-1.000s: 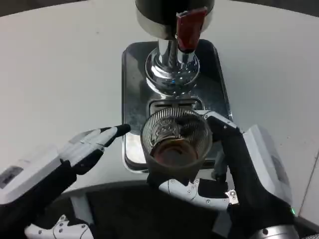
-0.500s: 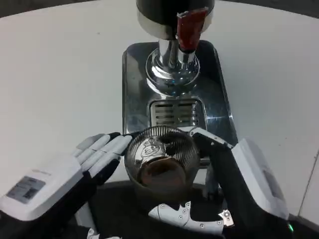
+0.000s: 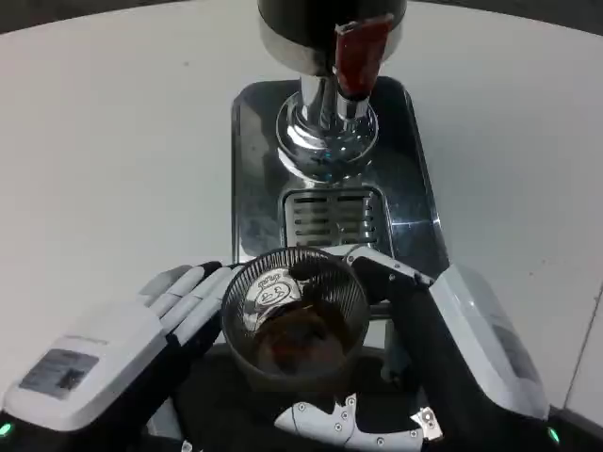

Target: Grasp the cup under the faucet to collect the drink, then remove the cup.

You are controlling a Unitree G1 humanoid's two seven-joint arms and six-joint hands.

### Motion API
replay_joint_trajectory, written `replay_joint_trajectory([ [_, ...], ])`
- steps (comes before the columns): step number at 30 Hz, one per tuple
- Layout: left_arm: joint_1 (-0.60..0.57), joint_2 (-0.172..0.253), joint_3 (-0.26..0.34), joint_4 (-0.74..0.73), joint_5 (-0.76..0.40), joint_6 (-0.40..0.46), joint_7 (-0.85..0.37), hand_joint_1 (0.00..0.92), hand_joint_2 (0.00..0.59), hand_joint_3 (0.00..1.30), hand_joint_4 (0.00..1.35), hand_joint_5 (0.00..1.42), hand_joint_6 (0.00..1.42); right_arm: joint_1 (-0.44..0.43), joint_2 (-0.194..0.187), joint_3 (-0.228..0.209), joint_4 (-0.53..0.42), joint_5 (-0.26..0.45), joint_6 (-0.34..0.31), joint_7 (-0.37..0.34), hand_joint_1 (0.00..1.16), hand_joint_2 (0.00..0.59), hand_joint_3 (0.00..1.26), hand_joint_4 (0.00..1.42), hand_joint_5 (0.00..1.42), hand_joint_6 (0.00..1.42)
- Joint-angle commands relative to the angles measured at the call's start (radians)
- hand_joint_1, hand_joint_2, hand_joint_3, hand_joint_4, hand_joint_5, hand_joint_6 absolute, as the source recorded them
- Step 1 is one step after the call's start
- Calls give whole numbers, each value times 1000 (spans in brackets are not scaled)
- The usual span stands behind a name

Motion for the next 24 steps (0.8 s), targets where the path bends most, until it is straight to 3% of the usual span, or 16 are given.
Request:
replay_joint_trajectory([
  [1,22,-9,-13,-22,8,24,16,266,89,0,0,0,0,40,23,41,-50,4,-34,3,1003,182,972,1158,1140,1274],
  [24,23,3,-17,-12,3,40,32,258,93,0,0,0,0,51,21,44,-49,1,-38,2,1003,182,972,1158,1123,1275],
])
